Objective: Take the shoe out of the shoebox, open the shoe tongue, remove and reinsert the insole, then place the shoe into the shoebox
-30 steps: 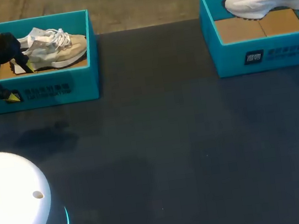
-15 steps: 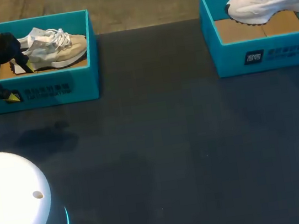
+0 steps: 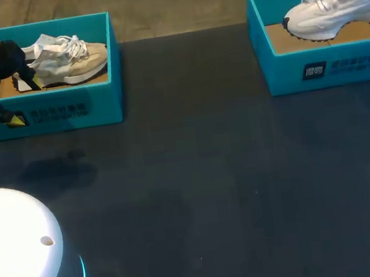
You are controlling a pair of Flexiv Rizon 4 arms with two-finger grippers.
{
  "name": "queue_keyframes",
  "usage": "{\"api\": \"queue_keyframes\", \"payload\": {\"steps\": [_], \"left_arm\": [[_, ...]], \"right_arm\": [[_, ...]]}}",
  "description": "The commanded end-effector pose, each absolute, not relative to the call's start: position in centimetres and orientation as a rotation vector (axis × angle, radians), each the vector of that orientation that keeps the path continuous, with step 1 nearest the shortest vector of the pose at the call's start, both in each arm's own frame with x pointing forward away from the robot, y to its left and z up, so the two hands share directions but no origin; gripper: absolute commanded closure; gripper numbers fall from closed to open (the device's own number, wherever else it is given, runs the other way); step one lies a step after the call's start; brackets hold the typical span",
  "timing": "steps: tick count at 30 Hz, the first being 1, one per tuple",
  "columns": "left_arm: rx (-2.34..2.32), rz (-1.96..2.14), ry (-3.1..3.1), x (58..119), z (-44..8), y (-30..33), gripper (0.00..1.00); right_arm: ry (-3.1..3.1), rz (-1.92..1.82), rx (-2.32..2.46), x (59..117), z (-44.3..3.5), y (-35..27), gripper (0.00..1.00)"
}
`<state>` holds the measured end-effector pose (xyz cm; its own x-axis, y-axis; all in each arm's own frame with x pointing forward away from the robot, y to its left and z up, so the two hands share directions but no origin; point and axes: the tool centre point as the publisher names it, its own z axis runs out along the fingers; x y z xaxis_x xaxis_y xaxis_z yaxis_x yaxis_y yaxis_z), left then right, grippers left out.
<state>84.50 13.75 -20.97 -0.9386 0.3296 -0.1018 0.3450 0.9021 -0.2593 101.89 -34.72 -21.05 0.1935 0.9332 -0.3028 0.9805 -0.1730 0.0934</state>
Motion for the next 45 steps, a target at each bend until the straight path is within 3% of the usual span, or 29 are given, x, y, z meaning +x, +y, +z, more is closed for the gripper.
{"api": "queue_keyframes", "payload": {"steps": [1, 45], "left_arm": [[0.535, -0.421, 3.011, 84.5, -20.9, 13.8, 0.0], [0.535, -0.421, 3.011, 84.5, -20.9, 13.8, 0.0]], "right_arm": [[1.831, -0.257, 2.214, 102.9, -21.5, -35.1, 1.0], [1.737, -0.293, 2.232, 103.6, -31.0, -36.4, 1.0]]}}
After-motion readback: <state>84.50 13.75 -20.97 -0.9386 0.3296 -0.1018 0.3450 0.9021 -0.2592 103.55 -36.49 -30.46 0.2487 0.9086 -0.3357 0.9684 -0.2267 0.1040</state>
